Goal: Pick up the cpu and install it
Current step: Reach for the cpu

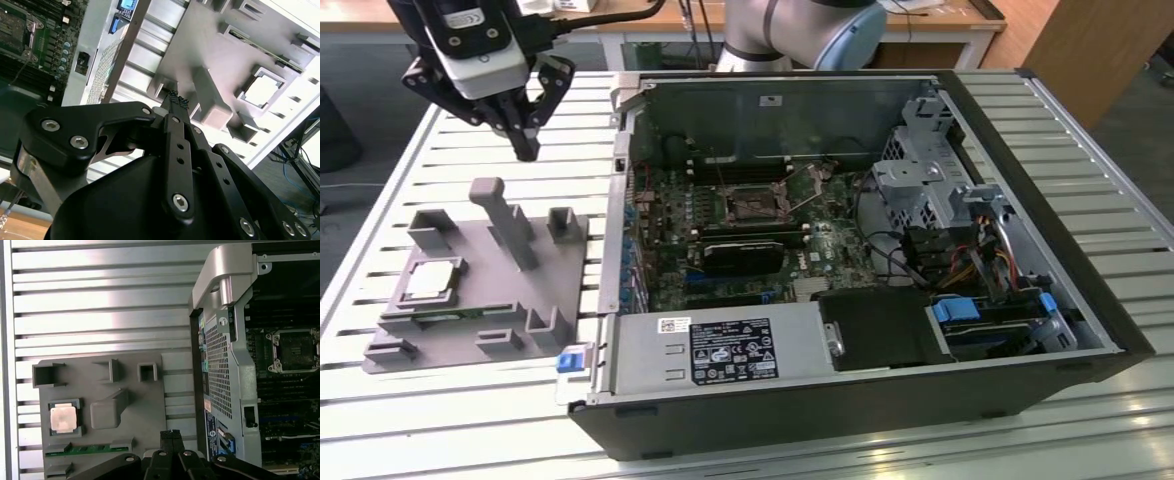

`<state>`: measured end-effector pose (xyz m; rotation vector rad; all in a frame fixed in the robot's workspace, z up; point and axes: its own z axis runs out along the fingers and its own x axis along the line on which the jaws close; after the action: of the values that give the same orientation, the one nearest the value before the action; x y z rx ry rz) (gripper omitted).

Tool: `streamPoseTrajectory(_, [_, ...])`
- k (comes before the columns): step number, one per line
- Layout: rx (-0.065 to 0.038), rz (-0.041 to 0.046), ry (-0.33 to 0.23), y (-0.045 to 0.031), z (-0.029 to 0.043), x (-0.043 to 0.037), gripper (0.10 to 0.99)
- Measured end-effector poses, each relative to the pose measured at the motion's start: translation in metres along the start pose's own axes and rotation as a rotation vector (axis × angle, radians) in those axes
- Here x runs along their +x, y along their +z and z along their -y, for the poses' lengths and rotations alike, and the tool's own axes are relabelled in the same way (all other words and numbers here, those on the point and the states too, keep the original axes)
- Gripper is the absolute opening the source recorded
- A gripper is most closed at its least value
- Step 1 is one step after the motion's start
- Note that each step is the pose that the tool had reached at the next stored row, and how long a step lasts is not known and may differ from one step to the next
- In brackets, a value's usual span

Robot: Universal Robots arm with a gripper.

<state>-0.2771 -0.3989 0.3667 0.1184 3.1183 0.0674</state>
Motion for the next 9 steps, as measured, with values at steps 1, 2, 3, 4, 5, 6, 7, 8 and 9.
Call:
streamPoseTrajectory(1, [0.0, 0.0, 0.0, 0.0001, 0.0, 0.0006, 0.106])
streamPoseTrajectory(2, [0.0, -0.0001, 0.0, 0.0003, 0.0001, 0.0012, 0.106])
streamPoseTrajectory(3, [0.0, -0.0001, 0.0, 0.0005, 0.0002, 0.0018, 0.106])
streamPoseTrajectory(4, [0.0, -0.0002, 0.0, 0.0006, 0.0002, 0.0023, 0.106])
streamPoseTrajectory(5, [0.0, -0.0002, 0.0, 0.0007, 0.0003, 0.0029, 0.106])
streamPoseTrajectory(6, [0.0, -0.0002, 0.0, 0.0009, 0.0003, 0.0034, 0.106])
streamPoseTrajectory(7, [0.0, -0.0003, 0.0, 0.001, 0.0004, 0.004, 0.106])
streamPoseTrajectory(8, [0.0, -0.0004, 0.0, 0.0012, 0.0004, 0.0045, 0.106])
streamPoseTrajectory(9, [0.0, -0.0004, 0.0, 0.0014, 0.0004, 0.0051, 0.106])
